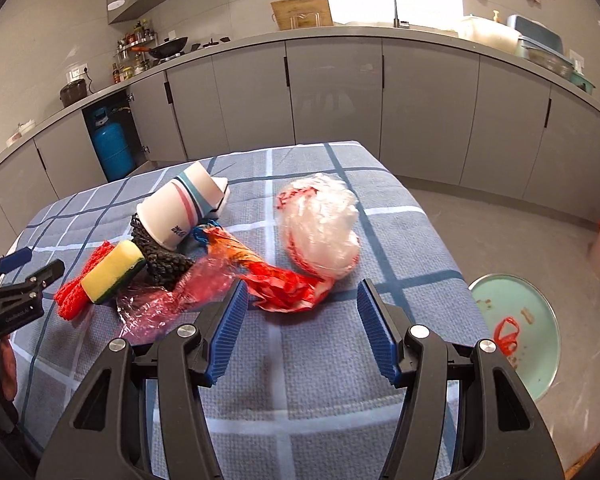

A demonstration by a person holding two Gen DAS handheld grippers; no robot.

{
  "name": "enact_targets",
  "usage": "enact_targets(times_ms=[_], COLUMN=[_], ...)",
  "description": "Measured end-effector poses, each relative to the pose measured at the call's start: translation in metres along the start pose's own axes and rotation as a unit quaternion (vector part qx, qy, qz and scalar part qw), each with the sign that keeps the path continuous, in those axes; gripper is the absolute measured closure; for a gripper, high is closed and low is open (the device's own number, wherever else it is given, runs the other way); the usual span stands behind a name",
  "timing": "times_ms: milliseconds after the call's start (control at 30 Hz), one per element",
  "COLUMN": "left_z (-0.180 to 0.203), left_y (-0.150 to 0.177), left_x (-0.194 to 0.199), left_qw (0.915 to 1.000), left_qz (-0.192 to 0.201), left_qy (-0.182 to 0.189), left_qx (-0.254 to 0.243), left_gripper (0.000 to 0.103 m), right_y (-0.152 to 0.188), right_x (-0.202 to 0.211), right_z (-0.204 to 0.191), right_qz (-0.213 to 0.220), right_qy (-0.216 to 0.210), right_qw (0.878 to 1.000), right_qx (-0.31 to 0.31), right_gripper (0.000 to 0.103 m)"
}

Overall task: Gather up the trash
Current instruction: 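Return both tools to the table and grasp the red mesh net with the left tool, then grasp the clear plastic bag with the right tool while the left tool holds the red net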

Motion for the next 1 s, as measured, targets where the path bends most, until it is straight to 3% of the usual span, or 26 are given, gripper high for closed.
enact_targets(times_ms=[333, 400, 433, 533, 700, 1000], left_z=[0.022, 0.025, 0.026, 0.028, 0.020, -0.008], left_y=[0.017, 0.022, 0.025, 0.029, 0.027, 0.002], left_x=[-0.021, -0.024, -0.025, -0.025, -0.014, -0.003], left_qw=[0.9988, 0.9980, 0.9972, 0.9955, 0.9962, 0.9993], left_qz=[-0.029, -0.041, -0.048, -0.056, -0.045, -0.015], left_qy=[0.037, 0.048, 0.057, 0.076, 0.074, 0.015], left_qx=[-0.008, -0.009, -0.009, 0.000, 0.007, 0.032], left_gripper=[0.023, 0.044, 0.060, 0.081, 0.085, 0.085], right_y=[0.006, 0.007, 0.007, 0.008, 0.005, -0.018], right_x=[-0.007, -0.008, -0.008, -0.008, -0.009, -0.021], right_z=[-0.002, 0.002, 0.004, 0.007, 0.009, 0.017], right_qz=[-0.008, -0.009, -0.009, -0.008, -0.003, 0.021], right_qy=[0.003, 0.005, 0.006, 0.006, 0.005, 0.015], right_qw=[1.000, 1.000, 1.000, 1.000, 1.000, 1.000], right_qx=[0.002, -0.001, -0.001, -0.005, -0.003, 0.000], right_gripper=[0.045, 0.045, 0.045, 0.045, 0.044, 0.044])
Point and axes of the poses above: each gripper's, at about its wrist camera, not at the fingertips, and x roughly against the way its jaws point, z to its right, y to its underside, the point moved 5 cm from there along -x, roughly the way its jaws point, and after that the axes turned 11 degrees about z, right-handed, at the moved point
